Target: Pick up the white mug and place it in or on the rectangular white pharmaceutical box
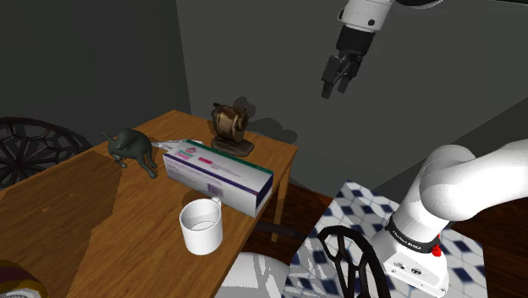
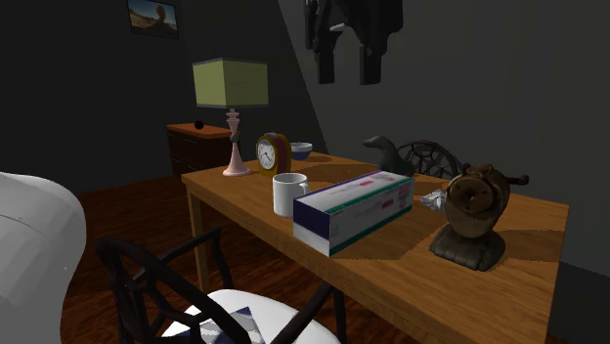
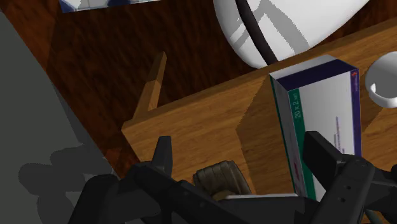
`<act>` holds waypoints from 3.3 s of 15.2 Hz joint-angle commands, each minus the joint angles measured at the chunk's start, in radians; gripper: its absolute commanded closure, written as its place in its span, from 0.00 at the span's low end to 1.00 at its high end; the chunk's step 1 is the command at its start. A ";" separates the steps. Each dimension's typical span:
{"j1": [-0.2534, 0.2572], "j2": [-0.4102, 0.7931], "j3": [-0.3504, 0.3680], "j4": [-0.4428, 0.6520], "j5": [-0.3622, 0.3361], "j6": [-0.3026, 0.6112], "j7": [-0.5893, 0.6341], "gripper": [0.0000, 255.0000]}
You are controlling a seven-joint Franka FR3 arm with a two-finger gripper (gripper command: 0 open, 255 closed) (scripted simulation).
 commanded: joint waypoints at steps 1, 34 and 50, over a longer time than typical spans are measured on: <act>0.000 0.000 0.000 0.000 0.000 0.000 0.000 0.00; 0.119 0.912 0.643 0.308 -0.279 0.525 0.747 0.00; 0.263 1.204 0.589 0.460 -0.509 0.572 0.920 0.00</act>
